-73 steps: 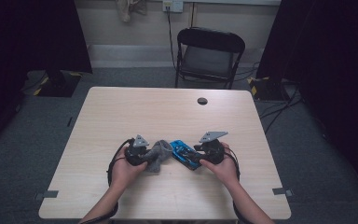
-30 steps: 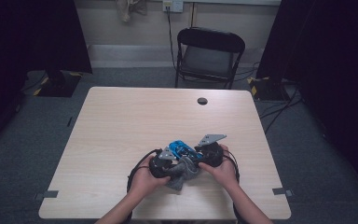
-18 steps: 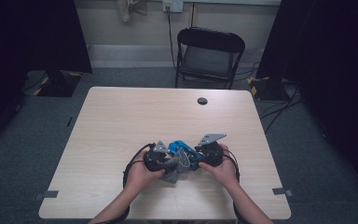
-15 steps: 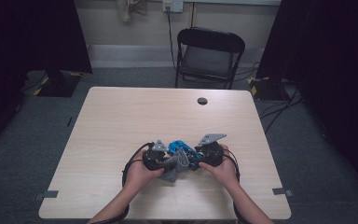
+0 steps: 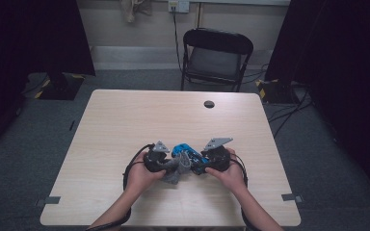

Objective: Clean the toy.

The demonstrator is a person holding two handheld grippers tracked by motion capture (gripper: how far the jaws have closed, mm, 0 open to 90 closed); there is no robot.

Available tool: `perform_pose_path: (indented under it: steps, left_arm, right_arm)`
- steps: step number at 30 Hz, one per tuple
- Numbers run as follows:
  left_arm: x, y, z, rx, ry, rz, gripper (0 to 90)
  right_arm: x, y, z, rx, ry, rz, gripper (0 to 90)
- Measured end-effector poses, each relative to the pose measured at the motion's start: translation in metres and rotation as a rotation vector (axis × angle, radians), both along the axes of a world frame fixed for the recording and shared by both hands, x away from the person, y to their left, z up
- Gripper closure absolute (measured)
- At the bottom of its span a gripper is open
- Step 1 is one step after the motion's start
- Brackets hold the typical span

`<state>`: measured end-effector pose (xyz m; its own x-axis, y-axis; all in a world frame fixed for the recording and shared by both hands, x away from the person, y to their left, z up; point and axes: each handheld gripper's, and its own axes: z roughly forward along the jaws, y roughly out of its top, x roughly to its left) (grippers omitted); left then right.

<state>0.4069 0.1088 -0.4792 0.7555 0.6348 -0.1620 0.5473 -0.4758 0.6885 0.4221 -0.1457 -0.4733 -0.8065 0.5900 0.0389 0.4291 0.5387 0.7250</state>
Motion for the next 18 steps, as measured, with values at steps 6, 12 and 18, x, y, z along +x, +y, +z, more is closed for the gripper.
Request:
perform_pose_path:
  steps: [6,12,18]
  left_arm:
    - [0.005,0.01,-0.001,0.004,-0.003,0.048,68.1]
    - [0.012,0.019,0.0,0.021,-0.005,0.088,68.1]
    - [0.019,0.025,0.0,0.022,-0.008,0.123,68.1]
  right_arm:
    - [-0.001,0.0,0.0,0.001,-0.003,0.0,40.4]
    - [-0.001,-0.001,0.0,0.001,-0.001,0.0,40.3]
    - [-0.001,-0.002,0.0,-0.001,0.001,0.0,40.3]
